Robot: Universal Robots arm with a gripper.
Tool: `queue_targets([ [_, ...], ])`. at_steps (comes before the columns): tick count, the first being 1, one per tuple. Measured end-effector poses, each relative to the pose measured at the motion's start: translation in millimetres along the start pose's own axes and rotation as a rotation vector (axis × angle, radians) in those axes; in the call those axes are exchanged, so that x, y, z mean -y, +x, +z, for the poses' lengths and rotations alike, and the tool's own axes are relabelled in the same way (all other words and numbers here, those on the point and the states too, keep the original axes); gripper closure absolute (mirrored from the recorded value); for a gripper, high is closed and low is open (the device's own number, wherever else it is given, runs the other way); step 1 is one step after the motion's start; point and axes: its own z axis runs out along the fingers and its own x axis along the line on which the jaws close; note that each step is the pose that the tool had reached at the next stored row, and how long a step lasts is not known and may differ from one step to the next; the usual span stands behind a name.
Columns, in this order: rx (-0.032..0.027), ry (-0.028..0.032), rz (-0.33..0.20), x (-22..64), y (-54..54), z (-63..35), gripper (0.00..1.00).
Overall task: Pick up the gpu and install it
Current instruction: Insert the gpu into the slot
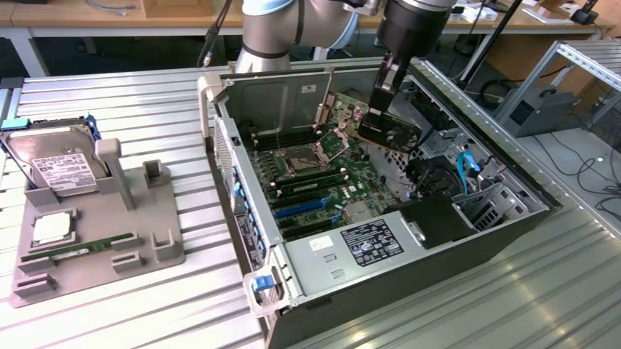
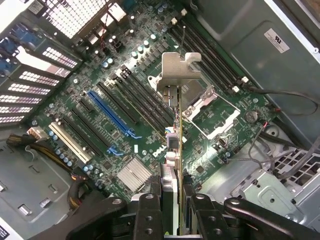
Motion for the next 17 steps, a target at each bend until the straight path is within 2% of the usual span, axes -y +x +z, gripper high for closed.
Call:
queue_targets([
  [17,-0.0001,0.0006,-0.089,0.0,0.0,0.0,0.73],
])
